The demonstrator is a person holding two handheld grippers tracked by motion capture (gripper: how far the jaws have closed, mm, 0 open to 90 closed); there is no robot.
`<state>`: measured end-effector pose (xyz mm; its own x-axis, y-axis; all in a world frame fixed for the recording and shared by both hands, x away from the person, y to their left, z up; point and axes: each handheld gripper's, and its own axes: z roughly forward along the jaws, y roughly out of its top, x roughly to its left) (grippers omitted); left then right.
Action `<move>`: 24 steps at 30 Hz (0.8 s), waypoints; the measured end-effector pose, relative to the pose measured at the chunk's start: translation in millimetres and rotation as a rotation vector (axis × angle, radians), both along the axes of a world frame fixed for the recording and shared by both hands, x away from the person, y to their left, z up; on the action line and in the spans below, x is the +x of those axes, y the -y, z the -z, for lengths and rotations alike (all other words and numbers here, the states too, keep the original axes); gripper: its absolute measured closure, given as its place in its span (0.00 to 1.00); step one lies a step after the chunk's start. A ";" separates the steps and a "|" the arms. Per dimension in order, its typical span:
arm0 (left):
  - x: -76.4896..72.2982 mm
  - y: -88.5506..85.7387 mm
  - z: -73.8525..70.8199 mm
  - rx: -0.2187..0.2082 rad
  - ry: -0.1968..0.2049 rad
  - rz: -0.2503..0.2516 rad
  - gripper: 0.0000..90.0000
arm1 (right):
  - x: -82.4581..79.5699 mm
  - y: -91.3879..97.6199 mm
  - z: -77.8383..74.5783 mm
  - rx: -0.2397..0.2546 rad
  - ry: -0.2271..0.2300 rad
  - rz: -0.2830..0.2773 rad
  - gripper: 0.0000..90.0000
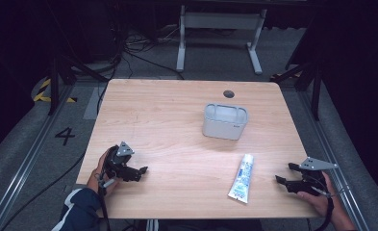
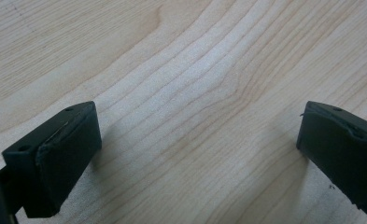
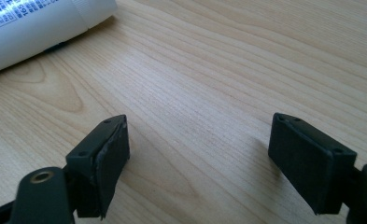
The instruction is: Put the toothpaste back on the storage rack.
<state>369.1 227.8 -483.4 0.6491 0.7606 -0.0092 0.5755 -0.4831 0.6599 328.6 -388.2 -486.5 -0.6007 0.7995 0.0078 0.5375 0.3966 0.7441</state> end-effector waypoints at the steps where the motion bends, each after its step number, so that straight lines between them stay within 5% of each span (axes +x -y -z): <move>1: 0.0 0.0 -0.2 0.001 -0.002 0.000 0.00 | -0.1 0.0 0.1 -0.001 0.000 0.001 0.23; 24: -2.8 -2.6 0.0 0.002 0.003 0.016 0.00 | 3.5 -0.9 -1.8 -0.028 -0.018 0.001 0.17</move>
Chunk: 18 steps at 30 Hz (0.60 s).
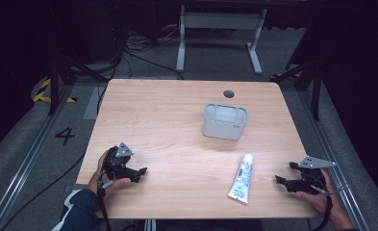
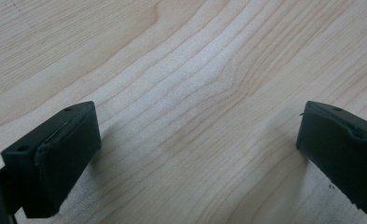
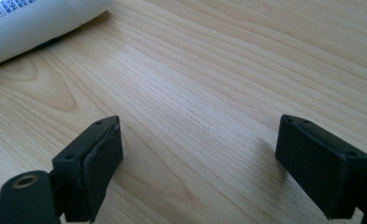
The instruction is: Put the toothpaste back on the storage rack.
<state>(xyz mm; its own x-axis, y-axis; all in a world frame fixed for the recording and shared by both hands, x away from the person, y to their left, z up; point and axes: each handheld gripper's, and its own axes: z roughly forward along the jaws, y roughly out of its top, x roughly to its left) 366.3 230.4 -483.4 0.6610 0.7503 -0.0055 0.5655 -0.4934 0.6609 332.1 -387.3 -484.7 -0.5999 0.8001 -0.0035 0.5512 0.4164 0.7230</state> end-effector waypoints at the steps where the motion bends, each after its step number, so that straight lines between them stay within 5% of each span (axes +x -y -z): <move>1: -0.3 0.3 0.2 -0.007 -0.004 -0.004 0.00 | 0.1 0.3 -0.5 -0.004 -0.004 -0.002 0.17; 9: -0.3 0.3 0.3 -0.007 -0.004 -0.004 0.00 | -0.6 -3.7 -6.8 -0.025 -0.031 -0.051 0.19; 18: -0.4 0.3 0.3 -0.007 -0.004 -0.004 0.00 | 4.0 -29.5 -24.0 -0.055 -0.026 -0.154 0.18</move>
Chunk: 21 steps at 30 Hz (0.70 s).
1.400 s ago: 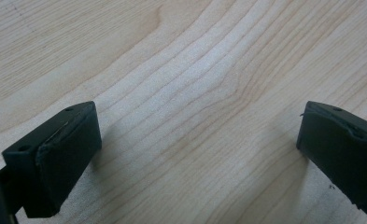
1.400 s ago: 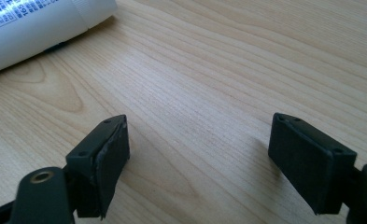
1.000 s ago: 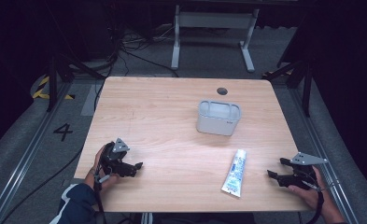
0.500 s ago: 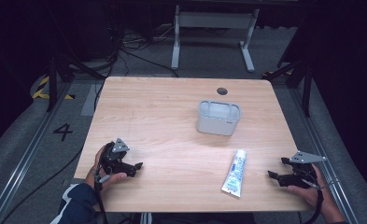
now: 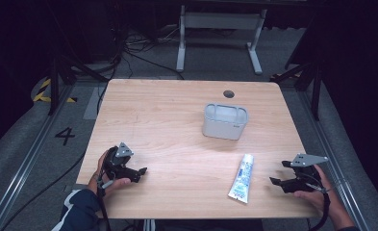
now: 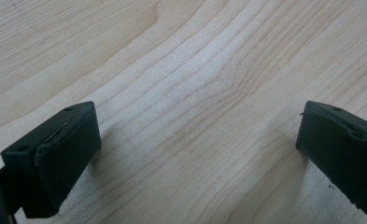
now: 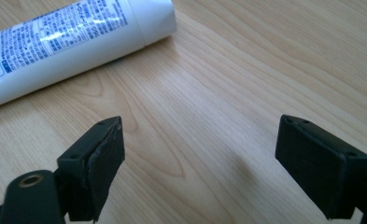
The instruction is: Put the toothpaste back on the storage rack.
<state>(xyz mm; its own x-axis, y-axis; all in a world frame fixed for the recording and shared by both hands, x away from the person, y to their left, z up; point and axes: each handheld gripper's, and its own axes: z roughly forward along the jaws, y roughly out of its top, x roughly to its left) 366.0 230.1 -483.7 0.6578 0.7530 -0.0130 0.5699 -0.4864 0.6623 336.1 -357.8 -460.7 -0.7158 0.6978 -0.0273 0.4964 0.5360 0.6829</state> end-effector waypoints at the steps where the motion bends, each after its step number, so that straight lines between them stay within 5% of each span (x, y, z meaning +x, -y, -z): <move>1: 0.0 0.0 0.0 0.000 0.000 0.000 0.00 | 1.3 -3.0 -1.2 -0.001 -0.003 -0.013 0.18; 13: 0.5 0.8 -0.1 0.001 0.001 0.001 0.01 | 5.4 -33.2 -13.4 -0.092 0.014 -0.157 0.23; 21: 0.2 0.4 0.1 0.001 0.005 0.008 0.01 | 7.9 -48.8 -13.3 -0.134 0.013 -0.182 0.22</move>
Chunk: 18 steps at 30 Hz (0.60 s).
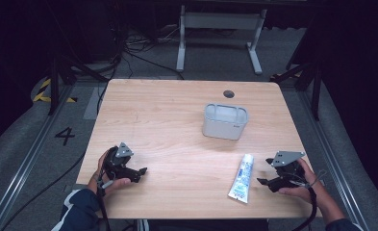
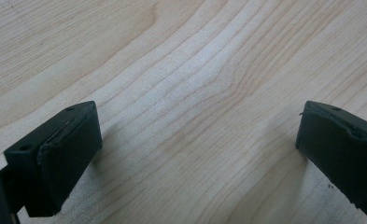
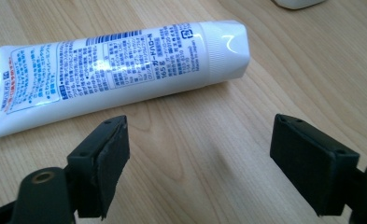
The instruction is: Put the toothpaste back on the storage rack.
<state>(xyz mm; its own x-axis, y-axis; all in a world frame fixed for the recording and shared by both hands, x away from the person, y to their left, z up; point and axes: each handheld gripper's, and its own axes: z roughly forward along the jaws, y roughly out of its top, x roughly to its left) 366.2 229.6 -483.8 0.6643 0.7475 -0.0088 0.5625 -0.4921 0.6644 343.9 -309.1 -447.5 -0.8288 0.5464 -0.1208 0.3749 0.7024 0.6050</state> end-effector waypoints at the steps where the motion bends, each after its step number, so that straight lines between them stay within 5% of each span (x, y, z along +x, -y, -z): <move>1: 0.2 0.0 -0.1 0.001 0.002 0.003 0.01 | 0.2 -1.1 0.7 -0.003 -0.005 0.002 0.23; 14: -0.1 0.2 -0.2 0.001 0.000 0.011 0.01 | 0.0 -14.2 13.6 -0.049 -0.028 0.000 0.24; 18: 0.1 0.2 -0.1 0.000 0.001 0.012 0.01 | -1.2 -20.2 13.9 -0.058 -0.004 0.002 0.23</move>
